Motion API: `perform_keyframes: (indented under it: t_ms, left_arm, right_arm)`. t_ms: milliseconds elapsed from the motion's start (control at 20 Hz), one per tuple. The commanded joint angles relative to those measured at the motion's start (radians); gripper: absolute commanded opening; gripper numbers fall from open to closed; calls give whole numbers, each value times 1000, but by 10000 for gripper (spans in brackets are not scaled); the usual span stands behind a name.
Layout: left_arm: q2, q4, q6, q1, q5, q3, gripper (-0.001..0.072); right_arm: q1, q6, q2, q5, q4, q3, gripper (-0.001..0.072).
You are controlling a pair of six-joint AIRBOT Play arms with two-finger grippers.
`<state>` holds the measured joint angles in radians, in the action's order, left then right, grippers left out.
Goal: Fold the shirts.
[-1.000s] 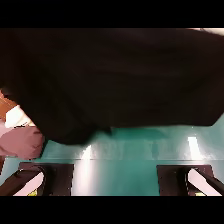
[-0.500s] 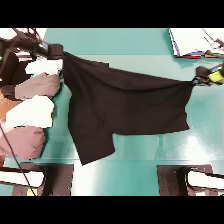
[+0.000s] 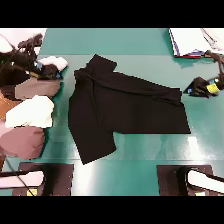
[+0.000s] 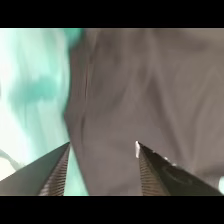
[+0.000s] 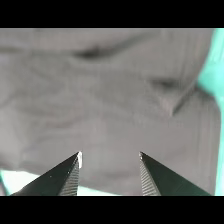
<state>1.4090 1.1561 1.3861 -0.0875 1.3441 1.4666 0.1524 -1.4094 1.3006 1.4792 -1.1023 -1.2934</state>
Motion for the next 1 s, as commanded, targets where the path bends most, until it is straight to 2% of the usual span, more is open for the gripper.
perform_keyframes:
  t_ms: [0,150,300,550,750,800,850,900,950]
  left_arm:
    - [-210,45,2,-14,-39,-372,483]
    - [-320,6,3,-15,-137,-660,483]
    - [-328,-70,0,-14,-214,-811,483]
    - [-327,-220,-49,34,-352,-914,482]
    - [-328,-225,18,105,-417,-916,478]
    - [-328,-223,26,105,-416,-914,311]
    - [-328,-214,19,105,-414,-907,87]
    - [-328,-214,19,105,-409,-896,22]
    - [-330,-214,19,105,-399,-879,22]
  right_arm:
    - [64,24,-158,5,13,163,428]
    - [99,32,-249,-19,64,245,427]
    - [105,32,-288,-21,63,274,427]
    - [105,38,-291,-22,64,275,427]
    - [125,56,-291,-13,55,286,427]
    - [155,56,-291,-10,55,307,427]
    - [192,57,-291,-7,53,337,427]
    - [239,58,-291,-4,51,380,427]
    - [290,69,-291,-1,50,424,427]
